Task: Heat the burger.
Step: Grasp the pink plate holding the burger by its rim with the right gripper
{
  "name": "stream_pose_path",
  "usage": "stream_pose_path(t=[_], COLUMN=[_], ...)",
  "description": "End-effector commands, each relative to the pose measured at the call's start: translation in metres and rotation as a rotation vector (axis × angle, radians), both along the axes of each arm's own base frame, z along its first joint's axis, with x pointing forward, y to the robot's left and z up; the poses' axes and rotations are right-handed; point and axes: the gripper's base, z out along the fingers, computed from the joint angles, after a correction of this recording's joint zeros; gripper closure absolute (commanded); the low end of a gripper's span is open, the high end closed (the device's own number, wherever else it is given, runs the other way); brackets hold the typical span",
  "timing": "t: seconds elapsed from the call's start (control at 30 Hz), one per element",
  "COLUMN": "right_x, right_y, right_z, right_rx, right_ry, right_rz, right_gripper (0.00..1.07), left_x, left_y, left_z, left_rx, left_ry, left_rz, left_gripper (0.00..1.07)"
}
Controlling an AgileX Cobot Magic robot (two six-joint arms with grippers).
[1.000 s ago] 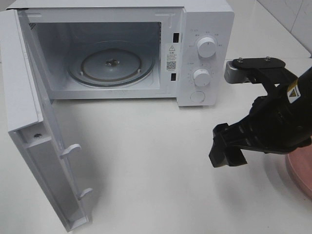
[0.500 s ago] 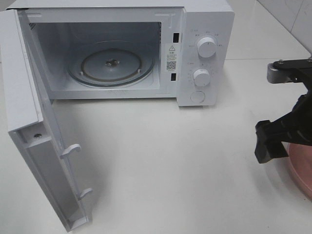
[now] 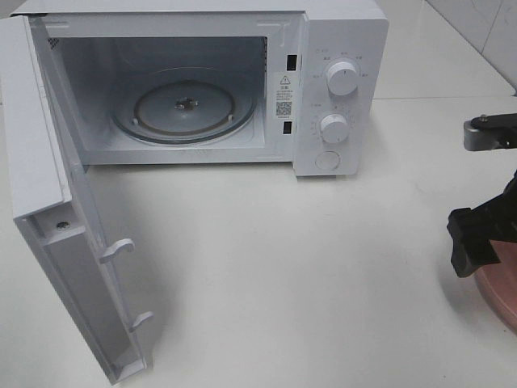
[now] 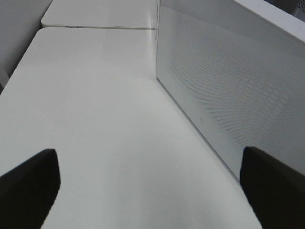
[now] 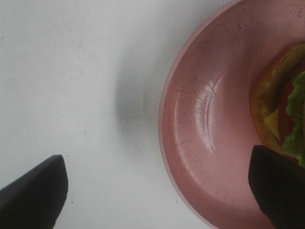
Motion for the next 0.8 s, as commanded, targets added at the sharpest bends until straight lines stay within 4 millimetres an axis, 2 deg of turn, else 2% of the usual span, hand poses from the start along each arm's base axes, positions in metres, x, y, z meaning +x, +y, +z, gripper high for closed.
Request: stream_pose_path(t=[0.03,0.07,0.17,0.23,0.4,0.8], right_x=[0.008,0.012,0.013,0.018,0.024,0.029], right_y=[-0.001,0.000,0.000,0.002,0.003,-0.003], right_z=[-0.011,-0.018,-0.022,-0.037,-0.052,-0.072], right_rx=[-0.008,-0.012,-0.011,-0.012,-0.005,-0.005], right_ry=[0.003,0.008,0.011,0.042,0.049,0.085], right_rz=[0.014,0.013,0.014,0.019,0.018,0.021], right_gripper=[0.13,0.13,0.14,0.14,0.15,0.17], left_x=[-0.002,-0.002,-0.002,-0.002,-0.002,-0.002], left_y=[0.000,0.000,0.000,0.000,0.000,0.000], left_z=[0.000,0.000,0.000,0.000,0.000,0.000], left_rx=[-0.008,-0.008,-0.008,-0.008,-0.008,-0.008], left_ry=[-0.025,-0.025,-0.025,-0.025,-0.025,-0.025], left_rz=[0.000,0.000,0.000,0.000,0.000,0.000], left_gripper=[0.09,0.09,0.09,0.09,0.09,0.09])
